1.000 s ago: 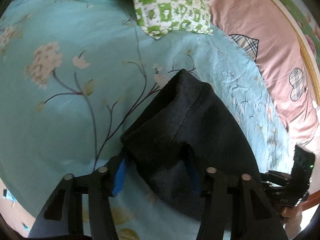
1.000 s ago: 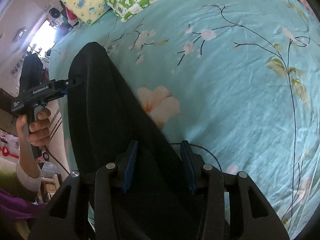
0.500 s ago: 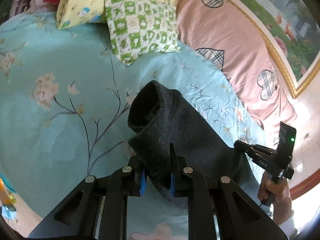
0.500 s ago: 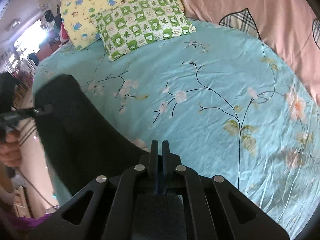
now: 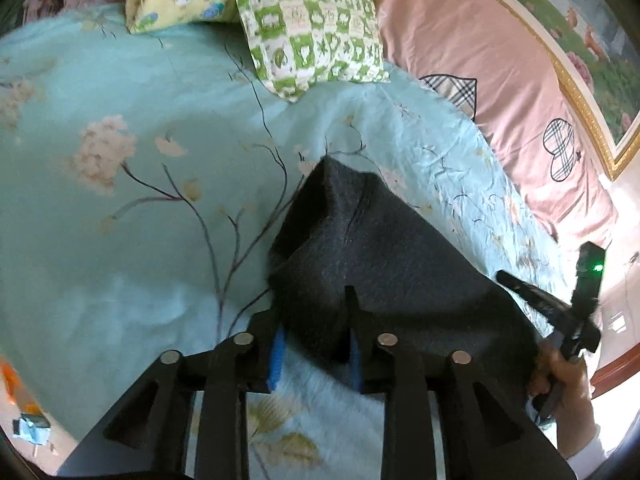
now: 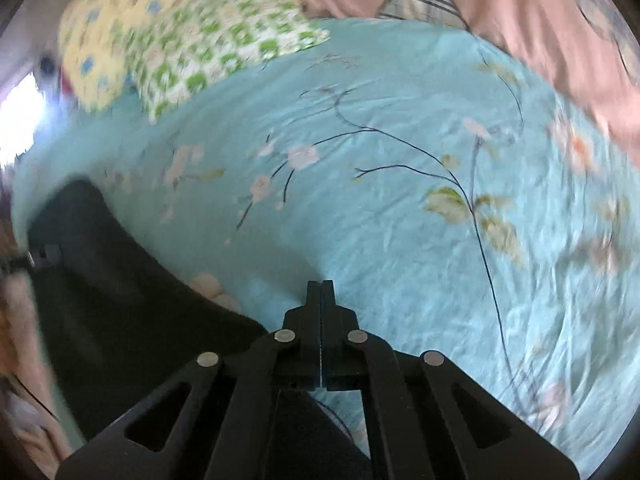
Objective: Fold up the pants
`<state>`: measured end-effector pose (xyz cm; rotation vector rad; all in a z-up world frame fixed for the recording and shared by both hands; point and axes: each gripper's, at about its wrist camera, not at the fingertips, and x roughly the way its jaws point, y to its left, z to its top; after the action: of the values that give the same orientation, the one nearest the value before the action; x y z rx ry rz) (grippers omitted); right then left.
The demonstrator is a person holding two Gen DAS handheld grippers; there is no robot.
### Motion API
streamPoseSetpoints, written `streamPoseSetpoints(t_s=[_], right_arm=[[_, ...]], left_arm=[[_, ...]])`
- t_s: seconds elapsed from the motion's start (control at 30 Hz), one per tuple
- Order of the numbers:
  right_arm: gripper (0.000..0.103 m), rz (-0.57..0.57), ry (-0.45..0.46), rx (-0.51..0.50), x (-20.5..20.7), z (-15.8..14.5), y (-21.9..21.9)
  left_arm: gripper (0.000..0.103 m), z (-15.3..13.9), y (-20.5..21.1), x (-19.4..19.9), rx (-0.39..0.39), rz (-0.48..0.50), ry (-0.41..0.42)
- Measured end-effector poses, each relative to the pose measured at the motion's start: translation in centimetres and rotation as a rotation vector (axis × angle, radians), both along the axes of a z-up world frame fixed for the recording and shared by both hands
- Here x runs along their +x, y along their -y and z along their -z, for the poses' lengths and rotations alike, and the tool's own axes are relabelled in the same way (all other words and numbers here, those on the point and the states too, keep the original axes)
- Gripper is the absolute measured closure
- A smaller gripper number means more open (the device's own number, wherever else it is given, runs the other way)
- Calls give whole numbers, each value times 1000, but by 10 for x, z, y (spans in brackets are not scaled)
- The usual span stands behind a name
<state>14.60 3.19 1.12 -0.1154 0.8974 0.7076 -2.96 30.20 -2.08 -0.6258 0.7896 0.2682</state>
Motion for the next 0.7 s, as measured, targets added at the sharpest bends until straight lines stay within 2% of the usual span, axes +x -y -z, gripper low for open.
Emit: streamPoseSetpoints(t_s=[0.1,0.2,0.23,0.27,0.33,0.47,0.6,0.7], right_arm=[[102,33,0,85,-6,-18,21],[90,57,-6,141,-19,-34,41],[80,63,-9,165,-25,-39,49],[63,92,-9,175,-33,-43,57],[54,102,7,190,-50,-50,68],[54,129,4,219,-85,-55,92],[54,185,-30,250,-110,-48,120],[54,231,-48,258,-126,-42,141]], left_arm=[[67,-17,0,-12,40,-46,6],[66,-37,1,-27,65,-80,44],[66,-44,3,-30,66,-79,56],[65,-49,5,-31,65,-72,63],[64,-57,15,-30,68,-36,75],[63,-61,48,-14,88,59,70],[62,-57,88,8,80,169,56],[57,-54,114,22,73,240,49]])
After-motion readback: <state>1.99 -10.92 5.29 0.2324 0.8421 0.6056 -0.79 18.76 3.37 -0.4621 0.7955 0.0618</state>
